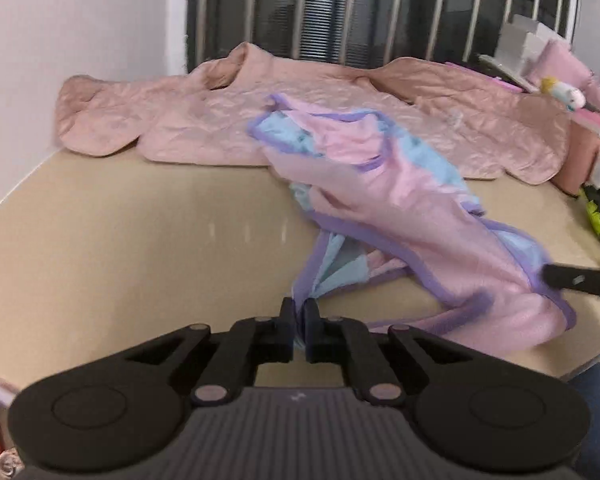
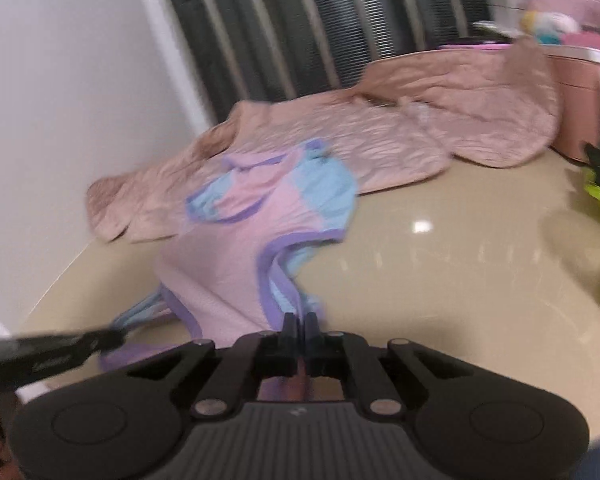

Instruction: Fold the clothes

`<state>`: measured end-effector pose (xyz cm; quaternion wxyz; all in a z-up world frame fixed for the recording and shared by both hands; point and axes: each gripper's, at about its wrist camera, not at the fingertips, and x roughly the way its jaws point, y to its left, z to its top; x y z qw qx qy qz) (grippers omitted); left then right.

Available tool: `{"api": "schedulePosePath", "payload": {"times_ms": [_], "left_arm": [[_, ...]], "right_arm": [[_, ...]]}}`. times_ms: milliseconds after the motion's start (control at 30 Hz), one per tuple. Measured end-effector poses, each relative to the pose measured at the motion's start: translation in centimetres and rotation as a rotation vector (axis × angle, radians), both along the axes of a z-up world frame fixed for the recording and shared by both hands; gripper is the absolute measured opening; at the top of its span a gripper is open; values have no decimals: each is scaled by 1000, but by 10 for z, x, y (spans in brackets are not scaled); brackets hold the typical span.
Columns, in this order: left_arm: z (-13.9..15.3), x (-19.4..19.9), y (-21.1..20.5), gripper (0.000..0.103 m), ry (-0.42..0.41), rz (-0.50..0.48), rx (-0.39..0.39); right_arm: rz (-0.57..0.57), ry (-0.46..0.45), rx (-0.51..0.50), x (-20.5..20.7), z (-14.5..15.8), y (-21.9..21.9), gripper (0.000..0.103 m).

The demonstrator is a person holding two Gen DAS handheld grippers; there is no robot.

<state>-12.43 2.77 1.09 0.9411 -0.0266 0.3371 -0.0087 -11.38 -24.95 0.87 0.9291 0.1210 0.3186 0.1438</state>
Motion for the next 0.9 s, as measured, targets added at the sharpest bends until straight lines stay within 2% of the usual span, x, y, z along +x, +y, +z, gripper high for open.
{"api": "schedulePosePath", "payload": {"times_ms": [33,67,100,167,267,300,433,467,533,567,600,767,900], "left_arm": [[1,-3,3,17,0,29,5],[4,-7,7,34,-4,59,-5],[9,-11,10,45,-22,66,-31],[19,-18,12,45,-58,24,-102],[25,-15,-1,59,-36,-135,-207],[24,-12,-7,63,-23,-171,-220],[13,-4,-31,63,43,-239,-172],[10,-3,-33,62,55,-252,-167],[7,-4,-35,48,63,-264,-158],[5,-5,-35,20,62,-266,-154],[5,-5,-34,4,58,-267,-152],[27,12,-19,4,-38,-246,-179],[45,25,-8,4,-115,-229,-201]], "right_arm": [[8,-6,5,-3,1,-3,7],[16,-11,10,-6,2,-5,8],[34,-21,15,-10,4,-6,10],[92,-57,3,-17,11,-1,19],[172,-53,-43,-12,14,17,19],[192,-38,-55,-9,14,24,19],[205,29,-96,3,-1,38,19],[202,34,-91,3,-3,39,19],[209,46,-75,3,-5,39,19],[214,49,-69,4,-6,39,10],[215,50,-67,4,-6,39,2],[187,-25,1,10,15,35,2],[196,-90,21,30,35,41,2]]}}
